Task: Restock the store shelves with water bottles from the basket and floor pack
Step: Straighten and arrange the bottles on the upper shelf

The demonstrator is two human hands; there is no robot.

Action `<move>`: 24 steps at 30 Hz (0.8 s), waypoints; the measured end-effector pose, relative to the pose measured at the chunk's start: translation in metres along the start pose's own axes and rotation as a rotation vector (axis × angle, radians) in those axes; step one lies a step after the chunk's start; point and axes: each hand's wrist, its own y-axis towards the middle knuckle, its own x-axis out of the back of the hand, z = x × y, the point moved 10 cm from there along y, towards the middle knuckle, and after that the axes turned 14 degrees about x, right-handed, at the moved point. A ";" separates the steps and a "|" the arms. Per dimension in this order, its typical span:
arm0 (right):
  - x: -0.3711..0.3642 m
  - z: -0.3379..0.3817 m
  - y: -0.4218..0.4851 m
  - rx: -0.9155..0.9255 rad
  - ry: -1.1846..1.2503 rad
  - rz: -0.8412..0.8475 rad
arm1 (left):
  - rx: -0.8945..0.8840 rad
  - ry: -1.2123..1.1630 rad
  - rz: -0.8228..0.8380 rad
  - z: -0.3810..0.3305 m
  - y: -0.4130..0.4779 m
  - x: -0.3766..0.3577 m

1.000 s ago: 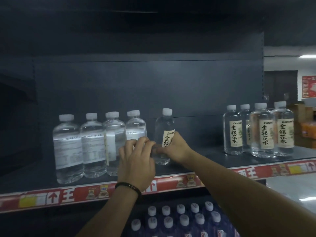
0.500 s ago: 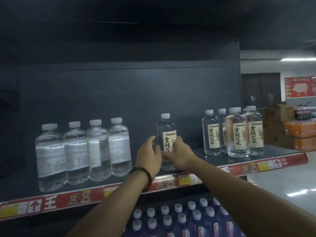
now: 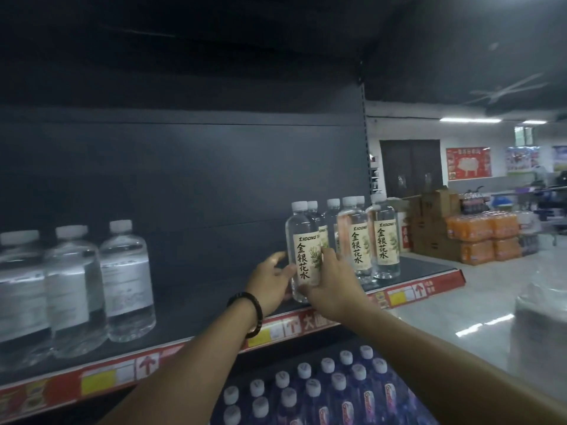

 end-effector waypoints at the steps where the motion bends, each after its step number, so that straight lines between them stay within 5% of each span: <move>1: 0.005 -0.007 -0.001 -0.004 0.003 -0.009 | -0.019 0.007 -0.011 -0.003 0.001 -0.007; 24: 0.036 -0.041 -0.014 -0.082 -0.068 -0.145 | -0.126 0.242 -0.246 -0.012 0.028 -0.038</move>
